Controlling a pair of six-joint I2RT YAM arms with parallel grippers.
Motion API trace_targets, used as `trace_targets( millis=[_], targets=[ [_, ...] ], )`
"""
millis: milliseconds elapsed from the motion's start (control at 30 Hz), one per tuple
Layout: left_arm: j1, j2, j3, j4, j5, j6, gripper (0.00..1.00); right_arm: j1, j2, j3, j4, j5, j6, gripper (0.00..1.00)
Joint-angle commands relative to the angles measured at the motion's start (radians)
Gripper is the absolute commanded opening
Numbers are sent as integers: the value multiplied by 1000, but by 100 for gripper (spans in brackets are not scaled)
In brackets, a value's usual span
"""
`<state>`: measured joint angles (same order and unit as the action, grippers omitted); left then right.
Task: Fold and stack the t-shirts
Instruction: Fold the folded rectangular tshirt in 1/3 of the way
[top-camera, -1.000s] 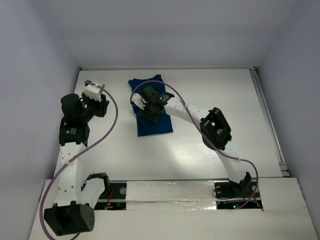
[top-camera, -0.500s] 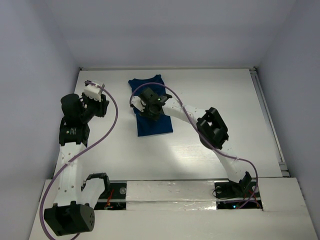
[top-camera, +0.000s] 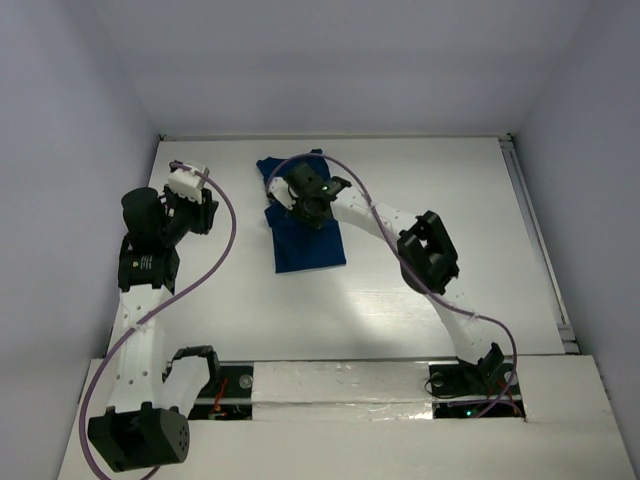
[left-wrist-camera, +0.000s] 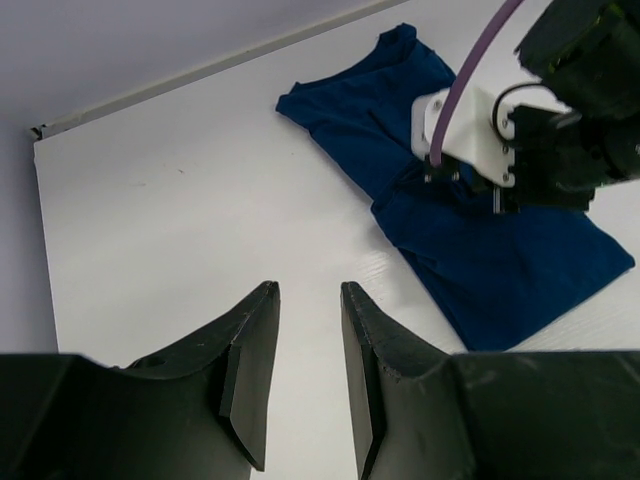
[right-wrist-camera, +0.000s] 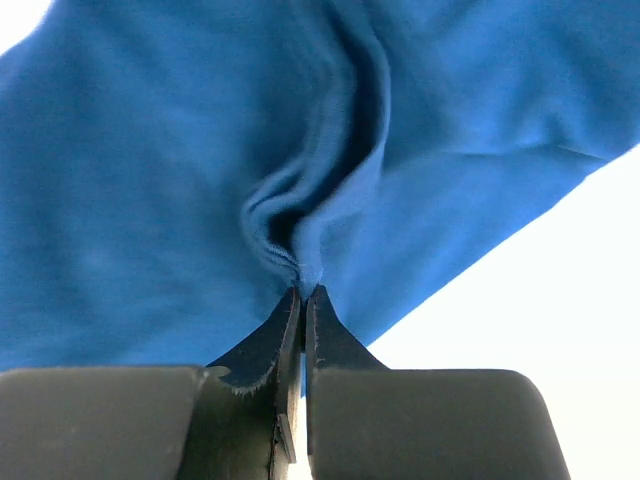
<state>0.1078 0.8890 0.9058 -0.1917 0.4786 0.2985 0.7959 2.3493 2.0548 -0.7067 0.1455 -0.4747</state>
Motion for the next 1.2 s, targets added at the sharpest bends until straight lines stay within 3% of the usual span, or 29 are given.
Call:
trace_targets(
  millis=[0,500,567,600,733,867,1000,1067,1167],
  targets=[
    [4,5,1,32,23,8,28,-50,-19,80,38,57,2,0],
    [4,5,4,20,18,19,28,-96,151,344,-43,81,-24,0],
    [4,7,5,18,17,22,28,-96,151,346,-71,69,-25,12],
    [4,5,5,17,15,24,28,-96,151,344,-74,71,-18,24],
    [4,7,10,15,28,18,28,-96,128,295,-77,141,11,29],
    [4,7,16,14,35,7,28,-96,114,260,-60,370,56,28],
    [4,-4,24,3,38,1,28,-87,-3,83,36,456,74,28],
    [4,-8,28,-2,46,-2,28,-87,-66,30,58,398,84,27],
    [4,-18,28,-15,63,-1,28,-66,-185,-47,21,182,81,27]
  ],
)
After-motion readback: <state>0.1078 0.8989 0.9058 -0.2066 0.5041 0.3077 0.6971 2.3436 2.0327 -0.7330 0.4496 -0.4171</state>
